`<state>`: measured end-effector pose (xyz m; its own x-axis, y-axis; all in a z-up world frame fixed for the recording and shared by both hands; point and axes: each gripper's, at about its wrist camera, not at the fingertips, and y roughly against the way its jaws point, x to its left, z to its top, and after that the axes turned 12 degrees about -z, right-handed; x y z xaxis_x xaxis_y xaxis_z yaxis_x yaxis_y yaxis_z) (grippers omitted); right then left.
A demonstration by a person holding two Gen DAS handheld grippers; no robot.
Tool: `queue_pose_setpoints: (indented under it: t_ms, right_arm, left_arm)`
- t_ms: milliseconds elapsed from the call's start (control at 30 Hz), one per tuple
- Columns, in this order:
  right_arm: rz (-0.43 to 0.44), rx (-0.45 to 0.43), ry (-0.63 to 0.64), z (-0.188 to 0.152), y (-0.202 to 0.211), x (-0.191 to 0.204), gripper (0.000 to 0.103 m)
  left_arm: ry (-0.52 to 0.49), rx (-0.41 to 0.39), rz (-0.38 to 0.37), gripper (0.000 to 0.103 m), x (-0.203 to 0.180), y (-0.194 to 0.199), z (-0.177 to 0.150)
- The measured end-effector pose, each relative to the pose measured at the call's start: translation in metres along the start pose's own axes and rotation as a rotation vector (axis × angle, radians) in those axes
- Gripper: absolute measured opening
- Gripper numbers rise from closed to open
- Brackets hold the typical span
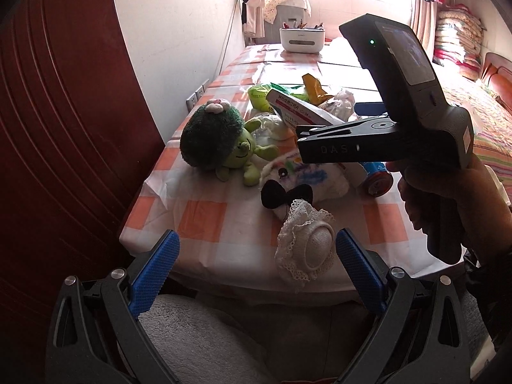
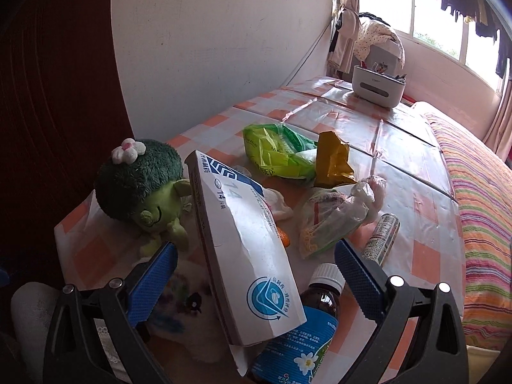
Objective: Collect trash
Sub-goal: 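Grasp the white medicine box with the right tool while the left tool approaches the lace cloth, then grasp the white lace cloth with the left tool while the right tool lifts the box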
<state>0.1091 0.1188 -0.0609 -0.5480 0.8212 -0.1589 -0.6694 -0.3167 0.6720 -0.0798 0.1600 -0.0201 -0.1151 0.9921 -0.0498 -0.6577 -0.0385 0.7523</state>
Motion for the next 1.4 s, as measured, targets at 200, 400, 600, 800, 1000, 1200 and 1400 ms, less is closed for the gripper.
queue_pose_setpoints:
  t_ms: [200, 400, 600, 800, 1000, 1200, 1400]
  right_arm:
    - [0.032, 0.053, -0.012, 0.000, -0.015, -0.002, 0.049]
    - [0.034, 0.001, -0.032, -0.002, -0.004, -0.005, 0.042]
    - [0.024, -0.059, -0.091, -0.004, 0.018, -0.022, 0.041]
    - [0.027, -0.112, -0.174, -0.018, 0.051, -0.043, 0.041]
    - [0.032, -0.139, -0.255, -0.035, 0.078, -0.061, 0.041]
    - [0.016, -0.168, -0.310, -0.050, 0.104, -0.075, 0.041]
    - [-0.004, -0.186, -0.361, -0.065, 0.123, -0.089, 0.041]
  left_arm:
    - [0.012, 0.015, -0.008, 0.097, 0.002, -0.007, -0.002]
    - [0.012, 0.040, -0.019, 0.097, 0.001, -0.018, -0.003]
    - [0.009, 0.070, -0.049, 0.097, -0.003, -0.034, -0.001]
    - [0.013, 0.076, -0.058, 0.097, -0.004, -0.051, 0.005]
    - [0.000, 0.092, -0.064, 0.097, -0.009, -0.065, 0.006]
    - [-0.006, 0.104, -0.074, 0.097, -0.013, -0.077, 0.007]
    - [0.002, 0.109, -0.079, 0.096, -0.012, -0.087, 0.007]
